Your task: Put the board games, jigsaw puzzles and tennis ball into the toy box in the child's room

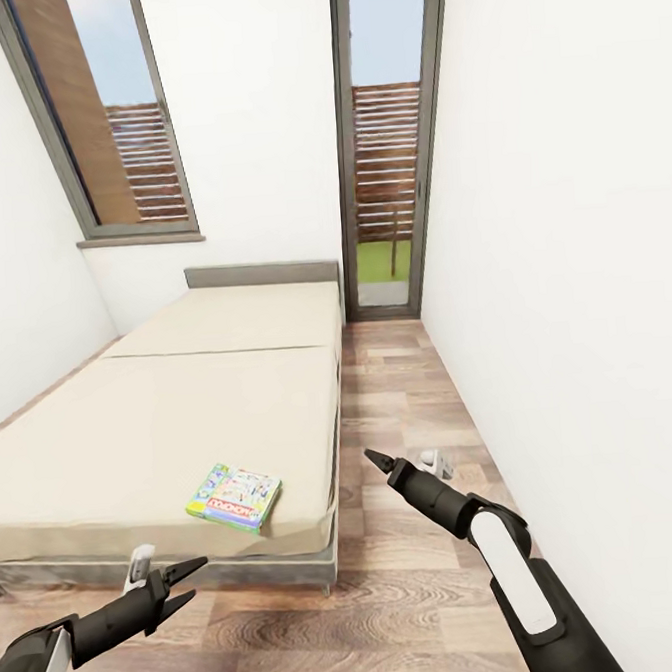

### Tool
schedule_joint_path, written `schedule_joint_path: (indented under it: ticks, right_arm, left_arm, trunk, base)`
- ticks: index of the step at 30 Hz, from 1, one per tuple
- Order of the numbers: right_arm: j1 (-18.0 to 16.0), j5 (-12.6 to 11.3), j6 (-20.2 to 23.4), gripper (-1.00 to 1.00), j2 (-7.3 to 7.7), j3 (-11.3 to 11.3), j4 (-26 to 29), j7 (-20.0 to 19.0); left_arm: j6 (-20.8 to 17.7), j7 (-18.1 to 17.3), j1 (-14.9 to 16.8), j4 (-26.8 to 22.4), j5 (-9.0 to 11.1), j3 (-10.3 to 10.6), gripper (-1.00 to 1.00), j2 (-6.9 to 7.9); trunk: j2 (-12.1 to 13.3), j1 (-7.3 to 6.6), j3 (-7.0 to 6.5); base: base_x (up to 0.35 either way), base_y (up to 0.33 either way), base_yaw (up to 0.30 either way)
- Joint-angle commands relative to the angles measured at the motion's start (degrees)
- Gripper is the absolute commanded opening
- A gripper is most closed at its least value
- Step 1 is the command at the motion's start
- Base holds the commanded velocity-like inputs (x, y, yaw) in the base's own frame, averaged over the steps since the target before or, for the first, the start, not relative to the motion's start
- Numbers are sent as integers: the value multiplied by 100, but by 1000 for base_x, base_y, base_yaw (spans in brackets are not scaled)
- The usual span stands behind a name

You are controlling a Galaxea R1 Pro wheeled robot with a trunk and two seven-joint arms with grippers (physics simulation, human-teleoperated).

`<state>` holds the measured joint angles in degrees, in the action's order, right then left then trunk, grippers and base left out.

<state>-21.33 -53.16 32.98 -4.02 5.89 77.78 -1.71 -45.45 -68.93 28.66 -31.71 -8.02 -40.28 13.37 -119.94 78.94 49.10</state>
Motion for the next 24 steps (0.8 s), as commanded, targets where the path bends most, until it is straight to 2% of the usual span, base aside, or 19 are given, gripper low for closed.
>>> schedule_joint_path:
  ticks: [1, 8, 24]
  right_arm:
    - [-3, 1, 25, 100, -2, -8, -5, -11]
    - [-3, -1, 25, 100, -3, -3, -24, -10]
    - [-3, -1, 25, 100, -9, 2, -35, -25]
  left_arm:
    - [-52, -45, 8, -2, -59, -39, 100, -3]
    - [-52, -42, 8, -11, -59, -41, 100, -45]
    - [-19, -100, 8, -44, -59, -30, 100, -97]
  trunk:
    - [-44, 22, 24]
    - [-325, 175, 149]
    - [-325, 175, 149]
  base:
    - [0, 0, 0]
    - [0, 0, 0]
    - [0, 0, 0]
